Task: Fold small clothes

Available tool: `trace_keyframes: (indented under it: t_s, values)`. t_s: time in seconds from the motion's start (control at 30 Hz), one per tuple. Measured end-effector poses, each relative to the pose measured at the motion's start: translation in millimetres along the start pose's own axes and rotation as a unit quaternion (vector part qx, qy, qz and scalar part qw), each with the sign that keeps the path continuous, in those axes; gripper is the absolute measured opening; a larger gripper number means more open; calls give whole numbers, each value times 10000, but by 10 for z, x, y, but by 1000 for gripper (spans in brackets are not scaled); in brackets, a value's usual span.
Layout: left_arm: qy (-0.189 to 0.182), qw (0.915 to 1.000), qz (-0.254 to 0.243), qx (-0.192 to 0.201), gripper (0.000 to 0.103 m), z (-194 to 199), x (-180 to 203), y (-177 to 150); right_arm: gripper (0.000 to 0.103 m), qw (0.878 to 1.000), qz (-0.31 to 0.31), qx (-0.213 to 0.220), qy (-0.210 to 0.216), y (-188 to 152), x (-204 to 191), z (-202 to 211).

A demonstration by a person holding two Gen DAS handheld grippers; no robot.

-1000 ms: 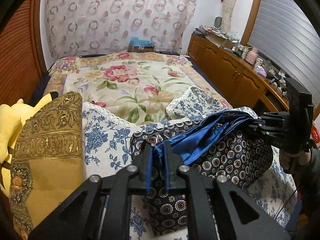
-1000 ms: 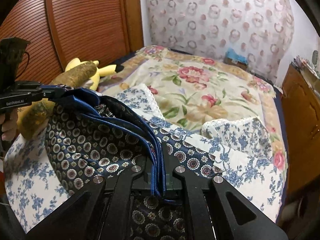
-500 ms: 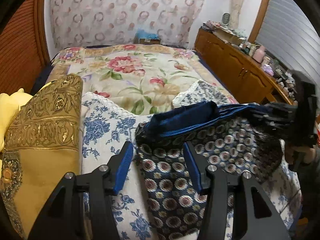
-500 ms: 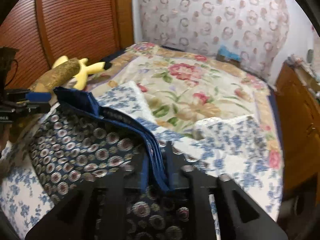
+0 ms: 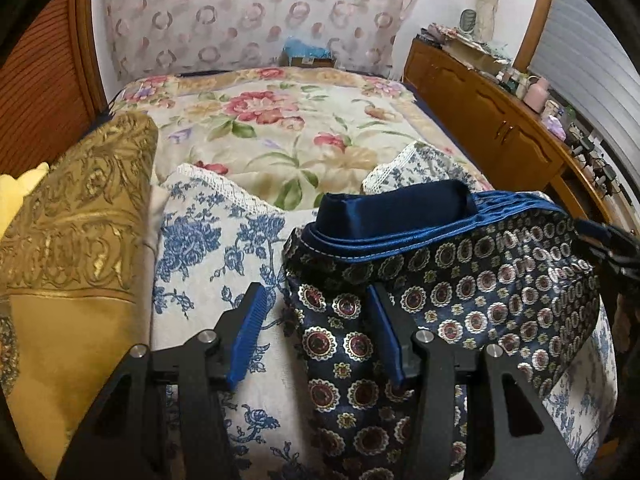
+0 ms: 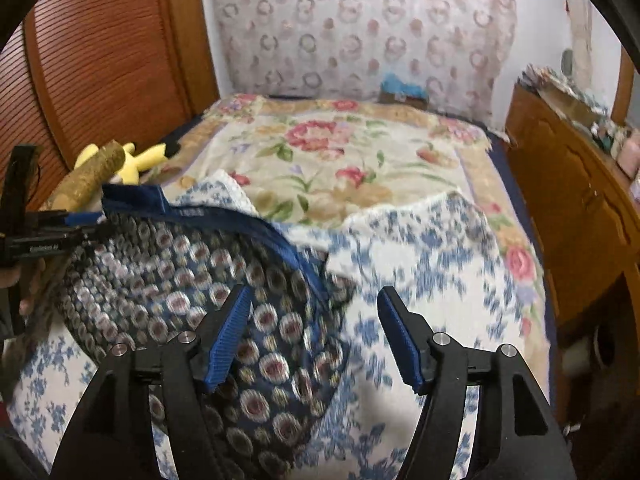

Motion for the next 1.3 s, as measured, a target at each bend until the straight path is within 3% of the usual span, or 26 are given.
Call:
trace_keyframes:
  t_s: [0.3,0.67,0.77,0.8,0.93,1.1,1.3]
  values:
    - [4,9999,29,-110,51,-126,-48,-49,68,9986,-262,-374,273,-204,-48,-331]
    - [-175,9997,138,-77,50,-151,-64,11,71,9980,-385,-308,396,-155,-30,-453]
    - [-284,9995,131,-73,38,-169,-35,39,71,9978,-389,-281,460,-133,-39,-478]
    - [-318,9994,118,-70,31,-176,-22,44,69,9978,-361,-274,492,-131,-51,-481]
    - [-278,9996,48,-66,25,-194,-5,49,56,9962,-192,-334,776,-110,-165,-499]
    - [-549,9983,189,-66,9,-147,1,58,23,9926,-207,-395,1131,-132,-232,-495]
    - [-726,9966,171,354,3,195,67,51,12,9909,-315,-117,1305,-171,-298,-320]
Point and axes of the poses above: each gripper's, at about its wrist camera, not at the fingertips, and z roughly against the way its jaws point, x to its right, y to its top, the point moved 7 cm from there along -z, roughly the way its jaws point, and after that the axes turned 2 degrees about z, right-handed, at the moved point
